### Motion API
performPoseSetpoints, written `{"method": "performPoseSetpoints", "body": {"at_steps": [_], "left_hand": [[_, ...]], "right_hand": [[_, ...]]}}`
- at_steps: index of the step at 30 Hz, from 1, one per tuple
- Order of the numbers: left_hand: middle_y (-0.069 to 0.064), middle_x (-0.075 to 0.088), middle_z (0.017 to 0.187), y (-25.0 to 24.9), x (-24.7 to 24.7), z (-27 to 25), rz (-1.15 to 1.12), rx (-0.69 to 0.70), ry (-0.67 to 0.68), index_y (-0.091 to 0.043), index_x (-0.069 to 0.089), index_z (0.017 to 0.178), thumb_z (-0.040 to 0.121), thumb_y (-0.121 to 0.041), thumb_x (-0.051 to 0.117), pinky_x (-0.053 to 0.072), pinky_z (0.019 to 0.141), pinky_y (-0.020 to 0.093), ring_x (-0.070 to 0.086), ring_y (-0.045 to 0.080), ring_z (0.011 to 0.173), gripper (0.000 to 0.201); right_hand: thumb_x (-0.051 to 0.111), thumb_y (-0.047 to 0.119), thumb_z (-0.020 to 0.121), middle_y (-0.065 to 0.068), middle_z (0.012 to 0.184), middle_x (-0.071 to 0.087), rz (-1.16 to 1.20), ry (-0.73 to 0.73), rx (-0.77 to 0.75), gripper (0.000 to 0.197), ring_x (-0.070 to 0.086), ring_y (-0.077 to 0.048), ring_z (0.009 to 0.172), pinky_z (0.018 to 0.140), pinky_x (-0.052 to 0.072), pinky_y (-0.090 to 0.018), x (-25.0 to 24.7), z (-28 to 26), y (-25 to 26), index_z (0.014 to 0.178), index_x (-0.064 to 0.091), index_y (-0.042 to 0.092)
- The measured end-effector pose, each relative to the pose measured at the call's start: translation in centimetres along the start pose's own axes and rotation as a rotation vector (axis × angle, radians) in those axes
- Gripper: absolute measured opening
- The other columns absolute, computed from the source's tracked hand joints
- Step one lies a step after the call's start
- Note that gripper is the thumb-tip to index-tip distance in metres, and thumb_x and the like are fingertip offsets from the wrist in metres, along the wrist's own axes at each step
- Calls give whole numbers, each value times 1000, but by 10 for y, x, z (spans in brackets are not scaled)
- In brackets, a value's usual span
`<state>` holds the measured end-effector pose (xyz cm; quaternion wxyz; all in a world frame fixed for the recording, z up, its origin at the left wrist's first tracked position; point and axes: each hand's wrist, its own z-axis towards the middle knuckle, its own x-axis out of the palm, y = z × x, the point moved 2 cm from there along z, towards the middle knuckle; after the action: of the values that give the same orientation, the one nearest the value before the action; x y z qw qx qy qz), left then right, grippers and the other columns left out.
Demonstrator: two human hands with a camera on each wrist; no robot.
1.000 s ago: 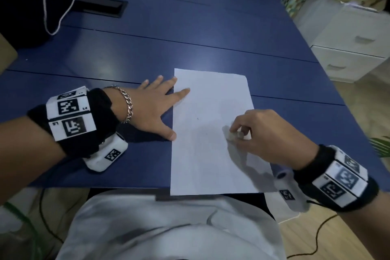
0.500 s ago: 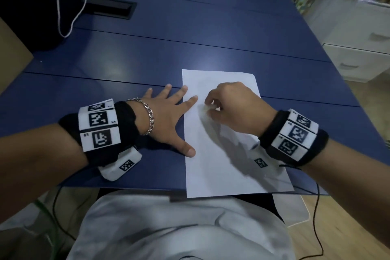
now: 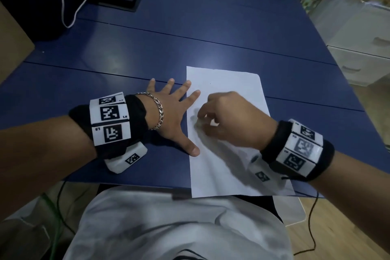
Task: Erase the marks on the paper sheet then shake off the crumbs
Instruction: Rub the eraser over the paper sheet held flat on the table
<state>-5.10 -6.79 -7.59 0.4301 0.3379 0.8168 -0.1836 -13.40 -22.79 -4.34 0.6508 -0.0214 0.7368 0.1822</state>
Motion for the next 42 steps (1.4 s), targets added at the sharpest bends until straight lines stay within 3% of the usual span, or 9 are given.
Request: {"method": "performPoseSetpoints", "body": {"at_steps": [3,6,12,17,22,27,32,35,42], "left_hand": [[-8,-40,166,-1,-2,-1,19,-3,9,-40,-34,156,39,-112,49,-5,121,74,-24,36,157,161],[-7,-40,166,-2,-3,-1,24,-9,16,-39,-34,156,38,-112,49,-5,121,74,-24,37,157,162],[-8,-41,165,2,-3,-1,28,8,18,-41,-35,155,38,-113,48,-6,121,73,-26,36,157,161],[-8,-42,164,4,-3,0,47,28,29,-41,-36,155,40,-112,48,-7,121,72,-27,35,157,159],[-12,-43,163,16,-6,1,34,90,30,-41,-36,155,49,-107,54,-6,123,70,-28,30,156,154],[-12,-45,157,45,-16,-7,-34,120,-61,-47,-30,157,63,-102,47,-6,127,51,-28,28,155,133],[-18,-14,171,55,-24,-22,-146,191,-60,-55,1,162,67,-100,34,5,126,29,-9,7,159,110],[-26,-16,170,54,-14,-22,-123,252,-28,-60,0,159,70,-99,34,2,127,27,-13,2,158,103],[-26,-32,164,34,-5,-27,-68,217,52,-48,-14,162,72,-89,60,-5,124,30,-28,8,154,124]], "right_hand": [[66,27,87,6,83,62,-45,30,46,15,60,-18,76,72,52,-35,-3,5,-11,94,78,22],[68,23,85,9,86,62,-57,-59,230,19,64,-20,87,78,48,-31,-16,11,-47,100,79,23],[76,40,90,13,80,69,158,-345,447,19,66,-6,77,68,45,-15,-54,-31,-76,103,80,27],[77,54,89,13,92,80,410,-479,582,26,74,-6,89,80,56,-28,-50,-96,-75,102,81,31],[79,44,90,7,96,81,660,-590,643,19,73,-12,88,89,58,-47,-34,-145,-62,100,82,28],[78,43,89,12,100,80,691,-562,718,14,74,-11,92,93,59,-49,-17,-181,-57,101,81,35],[77,44,88,14,102,80,713,-569,763,14,75,-11,95,85,59,-36,-7,-208,-58,101,81,38],[77,47,86,14,100,80,720,-557,780,17,75,-8,92,85,56,-32,0,-213,-57,101,80,39],[76,46,87,20,96,78,678,-517,766,13,73,-1,89,77,58,-28,4,-212,-47,100,76,49]]}}
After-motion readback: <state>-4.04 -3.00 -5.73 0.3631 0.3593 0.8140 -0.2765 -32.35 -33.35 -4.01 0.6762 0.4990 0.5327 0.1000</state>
